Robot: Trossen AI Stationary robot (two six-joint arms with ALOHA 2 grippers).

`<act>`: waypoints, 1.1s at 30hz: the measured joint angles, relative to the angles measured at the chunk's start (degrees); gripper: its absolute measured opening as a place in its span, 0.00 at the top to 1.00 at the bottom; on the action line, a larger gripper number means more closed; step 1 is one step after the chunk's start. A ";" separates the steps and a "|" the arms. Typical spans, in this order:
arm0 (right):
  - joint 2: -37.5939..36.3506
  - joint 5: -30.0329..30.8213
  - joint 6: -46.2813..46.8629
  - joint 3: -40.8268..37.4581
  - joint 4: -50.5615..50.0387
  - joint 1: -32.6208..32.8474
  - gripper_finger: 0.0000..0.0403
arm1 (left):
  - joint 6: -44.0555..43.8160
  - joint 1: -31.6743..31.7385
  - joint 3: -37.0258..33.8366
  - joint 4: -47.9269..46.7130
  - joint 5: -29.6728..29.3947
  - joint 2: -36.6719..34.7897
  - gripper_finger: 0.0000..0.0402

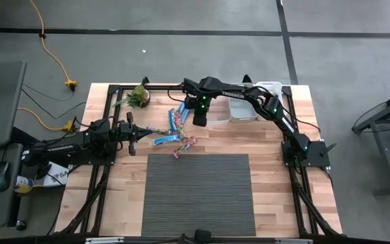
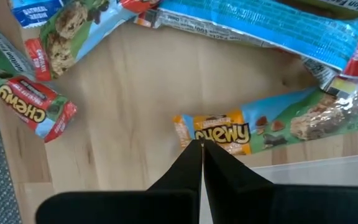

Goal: Pick and place Granola Bars by type
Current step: Put the yellow granola bar into the white bin

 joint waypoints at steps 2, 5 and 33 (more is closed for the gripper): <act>0.00 0.54 0.00 0.00 0.37 0.10 1.00 | -0.01 0.01 -0.01 -0.01 0.00 -0.01 1.00; 0.00 2.76 -0.26 0.00 0.77 0.48 1.00 | 0.00 0.01 0.01 0.01 0.00 -0.01 1.00; -3.40 15.02 32.80 0.00 12.80 2.10 1.00 | -0.01 0.01 0.00 0.00 0.00 0.00 1.00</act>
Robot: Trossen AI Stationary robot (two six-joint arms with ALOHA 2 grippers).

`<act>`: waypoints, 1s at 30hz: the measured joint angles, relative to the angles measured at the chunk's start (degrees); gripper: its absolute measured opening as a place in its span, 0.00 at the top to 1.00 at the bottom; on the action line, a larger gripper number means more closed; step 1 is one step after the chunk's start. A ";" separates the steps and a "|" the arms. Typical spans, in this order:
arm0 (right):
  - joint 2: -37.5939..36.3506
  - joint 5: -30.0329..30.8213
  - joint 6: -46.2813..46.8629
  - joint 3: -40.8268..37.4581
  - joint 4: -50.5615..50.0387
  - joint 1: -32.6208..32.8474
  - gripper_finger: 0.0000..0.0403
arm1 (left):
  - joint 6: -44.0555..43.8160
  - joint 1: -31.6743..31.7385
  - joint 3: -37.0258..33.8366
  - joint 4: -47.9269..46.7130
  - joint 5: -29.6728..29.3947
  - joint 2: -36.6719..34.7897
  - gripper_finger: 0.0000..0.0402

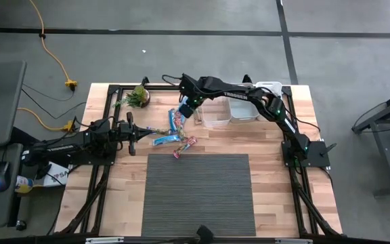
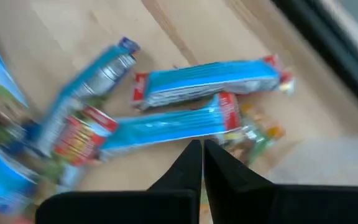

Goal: Pick and place Granola Bars by type
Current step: Put the yellow granola bar into the white bin

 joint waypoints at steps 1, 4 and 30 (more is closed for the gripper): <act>-0.01 -0.85 3.26 0.00 -0.04 0.00 1.00 | 0.01 0.00 -0.01 -0.01 0.00 0.01 1.00; -0.01 -2.16 10.43 0.00 -0.57 0.00 1.00 | -0.01 0.00 0.01 0.01 -0.02 -0.01 1.00; -0.10 -4.00 23.78 -5.05 -0.91 -1.89 1.00 | 0.01 0.00 -0.01 0.00 0.00 -0.01 1.00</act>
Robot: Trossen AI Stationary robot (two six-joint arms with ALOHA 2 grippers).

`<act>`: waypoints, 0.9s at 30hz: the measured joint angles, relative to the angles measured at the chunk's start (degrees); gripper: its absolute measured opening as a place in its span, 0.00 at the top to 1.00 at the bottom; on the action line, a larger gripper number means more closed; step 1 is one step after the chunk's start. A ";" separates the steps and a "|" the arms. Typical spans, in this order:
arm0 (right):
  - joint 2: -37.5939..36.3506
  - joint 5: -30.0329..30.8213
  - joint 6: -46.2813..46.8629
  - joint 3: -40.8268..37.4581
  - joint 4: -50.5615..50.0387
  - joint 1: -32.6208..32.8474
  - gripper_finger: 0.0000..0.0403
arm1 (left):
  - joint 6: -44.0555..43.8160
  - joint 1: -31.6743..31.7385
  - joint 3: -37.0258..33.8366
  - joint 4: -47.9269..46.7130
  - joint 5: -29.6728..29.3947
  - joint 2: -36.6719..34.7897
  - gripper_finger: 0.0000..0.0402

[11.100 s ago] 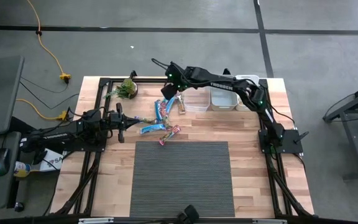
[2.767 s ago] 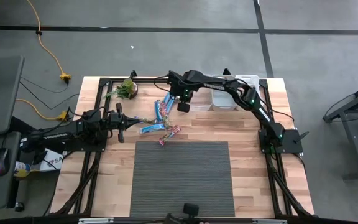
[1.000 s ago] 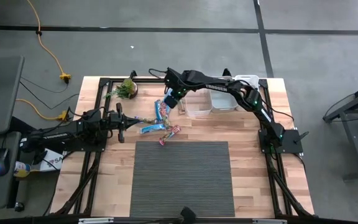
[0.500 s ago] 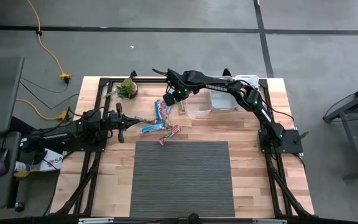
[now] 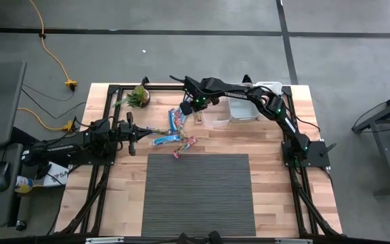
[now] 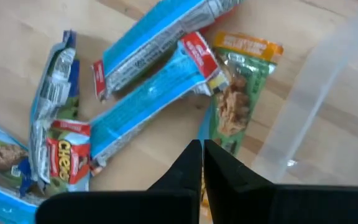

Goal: Pick and place Granola Bars by type
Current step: Put the yellow granola bar into the white bin

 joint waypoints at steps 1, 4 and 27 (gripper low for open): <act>0.00 0.06 0.01 0.00 0.42 -0.07 1.00 | 0.00 -0.02 0.02 -0.02 0.00 0.00 1.00; 0.00 0.23 0.04 0.00 1.34 -0.27 1.00 | -0.02 0.00 0.00 0.00 0.00 0.00 1.00; 1.97 2.18 0.08 0.00 0.79 -0.76 1.00 | 0.00 0.00 0.01 -0.01 0.00 0.00 1.00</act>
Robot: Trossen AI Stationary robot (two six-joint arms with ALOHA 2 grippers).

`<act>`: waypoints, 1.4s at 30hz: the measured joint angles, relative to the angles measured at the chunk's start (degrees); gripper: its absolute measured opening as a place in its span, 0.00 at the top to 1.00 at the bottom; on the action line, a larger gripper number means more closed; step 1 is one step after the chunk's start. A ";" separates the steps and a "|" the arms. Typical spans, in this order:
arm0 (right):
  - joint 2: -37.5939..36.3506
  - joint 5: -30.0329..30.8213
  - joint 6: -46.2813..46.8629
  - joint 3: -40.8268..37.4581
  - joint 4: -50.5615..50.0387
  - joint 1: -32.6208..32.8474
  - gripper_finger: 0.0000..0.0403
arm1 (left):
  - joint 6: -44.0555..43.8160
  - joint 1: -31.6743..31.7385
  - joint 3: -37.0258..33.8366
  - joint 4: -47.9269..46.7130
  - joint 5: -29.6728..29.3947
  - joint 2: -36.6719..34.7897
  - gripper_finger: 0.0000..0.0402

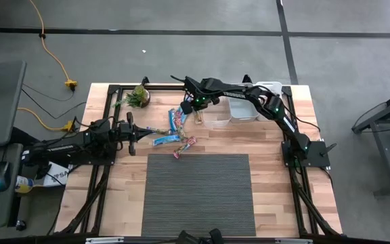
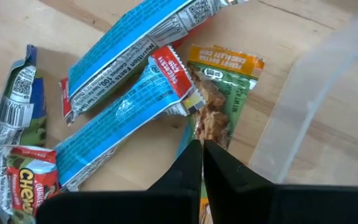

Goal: Pick and place Granola Bars by type
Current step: Put the yellow granola bar into the white bin

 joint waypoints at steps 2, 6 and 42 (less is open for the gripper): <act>0.00 0.53 0.26 0.00 -0.32 -0.01 1.00 | 0.00 -0.01 0.01 0.01 0.00 0.00 1.00; 0.00 0.57 0.34 0.00 -0.71 0.01 1.00 | 0.00 0.00 -0.01 0.01 0.00 0.00 1.00; 1.02 -9.62 -2.88 0.09 0.79 -0.14 1.00 | 0.00 -0.01 0.00 0.00 0.00 0.02 1.00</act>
